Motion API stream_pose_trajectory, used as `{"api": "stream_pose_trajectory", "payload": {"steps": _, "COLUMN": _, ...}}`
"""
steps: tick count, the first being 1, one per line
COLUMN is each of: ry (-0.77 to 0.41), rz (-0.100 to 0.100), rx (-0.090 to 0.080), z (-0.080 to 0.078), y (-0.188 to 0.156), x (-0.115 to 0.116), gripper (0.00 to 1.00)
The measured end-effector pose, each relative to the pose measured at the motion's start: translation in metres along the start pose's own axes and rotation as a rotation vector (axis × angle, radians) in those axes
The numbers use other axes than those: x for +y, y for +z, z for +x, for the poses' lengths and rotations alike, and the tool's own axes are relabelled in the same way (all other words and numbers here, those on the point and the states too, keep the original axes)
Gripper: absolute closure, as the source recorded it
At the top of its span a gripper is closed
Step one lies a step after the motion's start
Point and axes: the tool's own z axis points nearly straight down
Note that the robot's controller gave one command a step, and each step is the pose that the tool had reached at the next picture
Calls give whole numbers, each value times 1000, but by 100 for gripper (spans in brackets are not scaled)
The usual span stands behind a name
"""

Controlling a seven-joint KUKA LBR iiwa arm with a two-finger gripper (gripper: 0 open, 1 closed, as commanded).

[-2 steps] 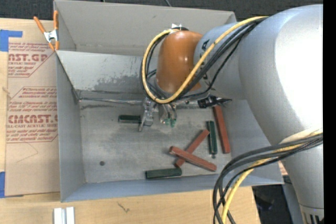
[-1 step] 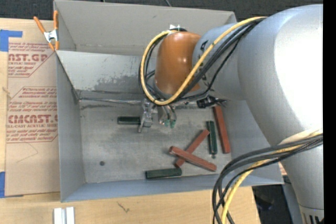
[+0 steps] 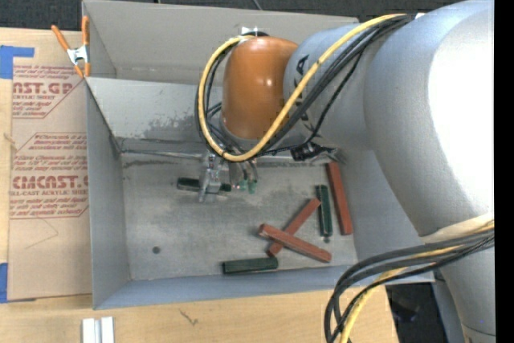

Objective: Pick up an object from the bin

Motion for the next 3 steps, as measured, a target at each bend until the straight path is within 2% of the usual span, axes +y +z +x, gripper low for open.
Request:
{"api": "stream_pose_trajectory", "payload": {"steps": 1, "ry": -259, "rz": -3, "rx": -8, "z": 12, "y": -18, "x": 19, "gripper": 0}}
{"api": "stream_pose_trajectory", "payload": {"steps": 2, "ry": -352, "rz": -2, "rx": -7, "z": 17, "y": -2, "x": 15, "gripper": 0}}
{"api": "stream_pose_trajectory", "payload": {"steps": 3, "ry": -483, "rz": -3, "rx": -8, "z": -11, "y": 40, "x": -9, "gripper": 100}}
